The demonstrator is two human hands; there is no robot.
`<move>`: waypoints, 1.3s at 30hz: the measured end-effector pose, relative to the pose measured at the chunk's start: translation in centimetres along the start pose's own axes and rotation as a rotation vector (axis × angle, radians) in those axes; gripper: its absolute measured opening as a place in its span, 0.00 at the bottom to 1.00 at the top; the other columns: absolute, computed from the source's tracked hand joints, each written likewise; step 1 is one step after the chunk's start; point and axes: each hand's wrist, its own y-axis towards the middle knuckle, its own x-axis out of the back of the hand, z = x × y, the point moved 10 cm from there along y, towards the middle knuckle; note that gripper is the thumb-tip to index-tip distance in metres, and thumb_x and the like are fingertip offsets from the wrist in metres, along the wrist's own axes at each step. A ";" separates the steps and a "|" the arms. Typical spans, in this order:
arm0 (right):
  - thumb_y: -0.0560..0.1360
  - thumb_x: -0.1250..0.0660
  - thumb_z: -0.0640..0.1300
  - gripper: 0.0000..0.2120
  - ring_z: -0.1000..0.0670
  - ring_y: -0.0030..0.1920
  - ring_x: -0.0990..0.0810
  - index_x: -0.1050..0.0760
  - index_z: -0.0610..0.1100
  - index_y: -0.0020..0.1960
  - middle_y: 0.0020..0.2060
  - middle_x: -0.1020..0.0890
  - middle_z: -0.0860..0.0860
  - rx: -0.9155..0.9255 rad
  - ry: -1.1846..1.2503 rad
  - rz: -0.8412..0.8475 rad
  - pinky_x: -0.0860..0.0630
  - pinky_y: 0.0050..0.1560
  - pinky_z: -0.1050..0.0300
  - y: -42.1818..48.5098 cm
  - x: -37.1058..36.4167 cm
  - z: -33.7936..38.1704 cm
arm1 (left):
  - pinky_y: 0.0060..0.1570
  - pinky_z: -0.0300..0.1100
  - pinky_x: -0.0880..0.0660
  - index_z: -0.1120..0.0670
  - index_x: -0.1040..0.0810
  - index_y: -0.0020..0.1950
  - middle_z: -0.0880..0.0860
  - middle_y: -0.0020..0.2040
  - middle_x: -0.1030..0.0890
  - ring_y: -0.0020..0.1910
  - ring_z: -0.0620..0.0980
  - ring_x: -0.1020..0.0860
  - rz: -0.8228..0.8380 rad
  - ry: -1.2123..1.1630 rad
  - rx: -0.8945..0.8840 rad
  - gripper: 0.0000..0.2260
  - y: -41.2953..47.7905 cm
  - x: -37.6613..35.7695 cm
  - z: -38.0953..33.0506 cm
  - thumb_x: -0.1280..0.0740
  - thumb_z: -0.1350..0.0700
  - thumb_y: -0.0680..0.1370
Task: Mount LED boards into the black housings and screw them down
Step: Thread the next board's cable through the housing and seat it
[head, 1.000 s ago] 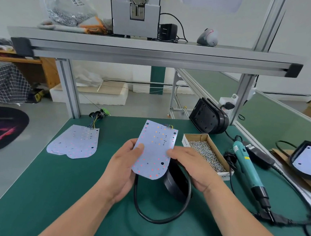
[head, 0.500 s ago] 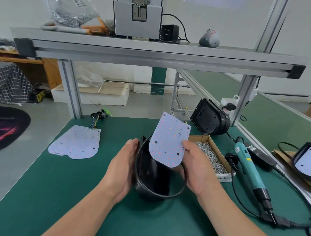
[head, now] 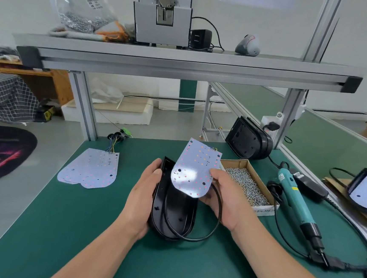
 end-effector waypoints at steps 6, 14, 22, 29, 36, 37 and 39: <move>0.86 0.43 0.46 0.17 0.41 0.63 0.17 0.22 0.46 0.70 0.66 0.16 0.45 0.006 0.008 0.128 0.20 0.60 0.39 -0.1 -1.0 -0.3 | 0.59 0.44 0.20 0.44 0.20 0.69 0.46 0.69 0.17 0.66 0.47 0.18 0.015 -0.099 -0.008 0.13 0.1 -0.6 -0.4 0.41 0.51 0.88; 0.87 0.44 0.41 0.16 0.44 0.60 0.14 0.21 0.41 0.67 0.63 0.15 0.43 0.012 0.119 0.096 0.15 0.51 0.48 -0.3 -0.6 0.5 | 0.72 0.58 0.28 0.50 0.32 0.80 0.55 0.67 0.16 0.67 0.56 0.18 0.062 -0.032 0.053 0.20 0.5 -0.2 -0.8 0.46 0.55 0.88; 0.84 0.40 0.40 0.15 0.39 0.59 0.14 0.19 0.36 0.64 0.59 0.14 0.39 -0.019 -0.012 0.033 0.18 0.62 0.43 -0.3 -0.3 -0.4 | 0.67 0.54 0.24 0.50 0.24 0.75 0.54 0.67 0.16 0.67 0.54 0.18 0.109 0.059 0.075 0.19 0.7 -0.5 0.3 0.44 0.54 0.86; 0.74 0.33 0.46 0.24 0.39 0.59 0.14 0.21 0.36 0.67 0.63 0.16 0.38 0.026 0.160 0.091 0.16 0.54 0.45 -1.0 0.1 2.1 | 0.66 0.35 0.28 0.48 0.22 0.73 0.39 0.56 0.15 0.59 0.38 0.19 0.205 0.824 -0.211 0.15 1.2 0.3 -2.1 0.37 0.59 0.87; 0.84 0.43 0.42 0.21 0.43 0.52 0.11 0.11 0.40 0.51 0.56 0.13 0.40 0.079 0.173 0.040 0.15 0.45 0.51 -1.2 1.0 3.1 | 0.43 0.45 0.25 0.46 0.24 0.45 0.43 0.42 0.21 0.41 0.43 0.24 0.125 1.069 -0.234 0.13 0.6 0.0 -1.6 0.40 0.39 0.76; 0.85 0.43 0.42 0.21 0.43 0.51 0.11 0.10 0.41 0.49 0.55 0.13 0.40 0.074 0.196 0.038 0.15 0.44 0.50 -1.2 0.9 3.1 | 0.43 0.46 0.25 0.49 0.25 0.43 0.44 0.43 0.21 0.40 0.44 0.23 0.073 1.037 -0.209 0.14 0.6 0.6 -1.8 0.41 0.39 0.74; 0.85 0.43 0.43 0.22 0.42 0.51 0.11 0.10 0.43 0.47 0.56 0.13 0.40 0.098 0.245 0.016 0.14 0.44 0.48 -1.3 1.2 3.6 | 0.50 0.51 0.21 0.52 0.23 0.41 0.45 0.43 0.17 0.40 0.45 0.18 -0.030 0.898 -0.115 0.14 0.8 1.9 -1.9 0.39 0.42 0.72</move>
